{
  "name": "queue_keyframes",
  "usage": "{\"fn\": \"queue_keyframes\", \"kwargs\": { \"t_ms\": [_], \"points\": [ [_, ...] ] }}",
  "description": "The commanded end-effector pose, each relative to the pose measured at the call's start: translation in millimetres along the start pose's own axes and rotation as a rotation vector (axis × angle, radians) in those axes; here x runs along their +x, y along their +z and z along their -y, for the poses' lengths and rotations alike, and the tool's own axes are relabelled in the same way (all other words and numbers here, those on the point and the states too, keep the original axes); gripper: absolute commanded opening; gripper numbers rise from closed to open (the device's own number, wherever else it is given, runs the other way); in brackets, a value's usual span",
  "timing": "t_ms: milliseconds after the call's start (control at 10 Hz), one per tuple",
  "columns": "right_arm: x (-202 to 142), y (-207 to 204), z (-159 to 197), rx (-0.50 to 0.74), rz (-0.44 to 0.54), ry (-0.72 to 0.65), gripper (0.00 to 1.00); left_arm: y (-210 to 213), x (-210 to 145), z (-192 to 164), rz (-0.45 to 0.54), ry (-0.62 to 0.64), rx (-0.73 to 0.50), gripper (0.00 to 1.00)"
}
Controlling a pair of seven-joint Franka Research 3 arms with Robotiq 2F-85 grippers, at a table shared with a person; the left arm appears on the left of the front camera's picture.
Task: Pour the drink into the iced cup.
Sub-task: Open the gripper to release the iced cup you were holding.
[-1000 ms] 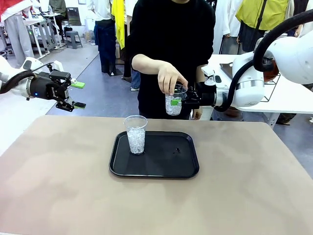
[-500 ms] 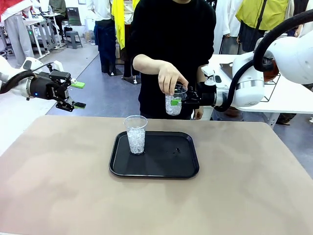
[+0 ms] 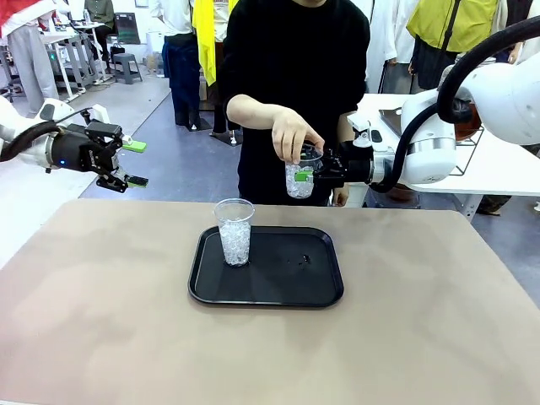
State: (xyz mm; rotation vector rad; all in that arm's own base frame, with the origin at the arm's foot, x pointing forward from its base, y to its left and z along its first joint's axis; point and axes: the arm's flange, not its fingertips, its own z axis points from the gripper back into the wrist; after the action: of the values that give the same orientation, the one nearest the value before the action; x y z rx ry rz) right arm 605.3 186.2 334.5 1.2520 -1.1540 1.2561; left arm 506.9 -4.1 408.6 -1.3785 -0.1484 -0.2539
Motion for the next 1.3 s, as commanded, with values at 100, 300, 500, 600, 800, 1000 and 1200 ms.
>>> {"fn": "queue_keyframes", "kwargs": {
  "t_ms": [100, 300, 500, 600, 800, 1000, 1200],
  "points": [
    [-0.2, 1.2, -0.5, 0.01, 0.018, -0.016, 1.0, 0.9, -0.3, 0.2, -0.002, -0.002, 0.002, 1.0],
    [-0.6, 9.7, -2.3, -0.002, 0.019, -0.024, 1.0, 0.9, -0.3, 0.2, -0.002, -0.002, 0.002, 1.0],
    [-1.9, 23.5, -5.0, -0.014, 0.01, -0.034, 1.0, 0.9, -0.3, 0.2, -0.002, -0.002, 0.002, 1.0],
    [-3.0, 34.9, -8.6, -0.026, 0.002, -0.024, 1.0, 0.9, -0.3, 0.2, -0.002, -0.002, 0.002, 1.0],
    [-9.2, 68.4, -25.0, -0.044, -0.007, -0.018, 1.0, 0.9, -0.3, 0.2, -0.002, -0.002, 0.002, 1.0],
    [-15.5, 94.9, -43.0, -0.05, -0.039, -0.01, 1.0, 0.9, -0.3, 0.2, -0.002, -0.002, 0.002, 1.0],
    [-23.0, 116.7, -61.9, -0.043, -0.05, 0.028, 1.0, 0.9, -0.3, 0.2, -0.002, -0.002, 0.002, 1.0]
  ]
}}
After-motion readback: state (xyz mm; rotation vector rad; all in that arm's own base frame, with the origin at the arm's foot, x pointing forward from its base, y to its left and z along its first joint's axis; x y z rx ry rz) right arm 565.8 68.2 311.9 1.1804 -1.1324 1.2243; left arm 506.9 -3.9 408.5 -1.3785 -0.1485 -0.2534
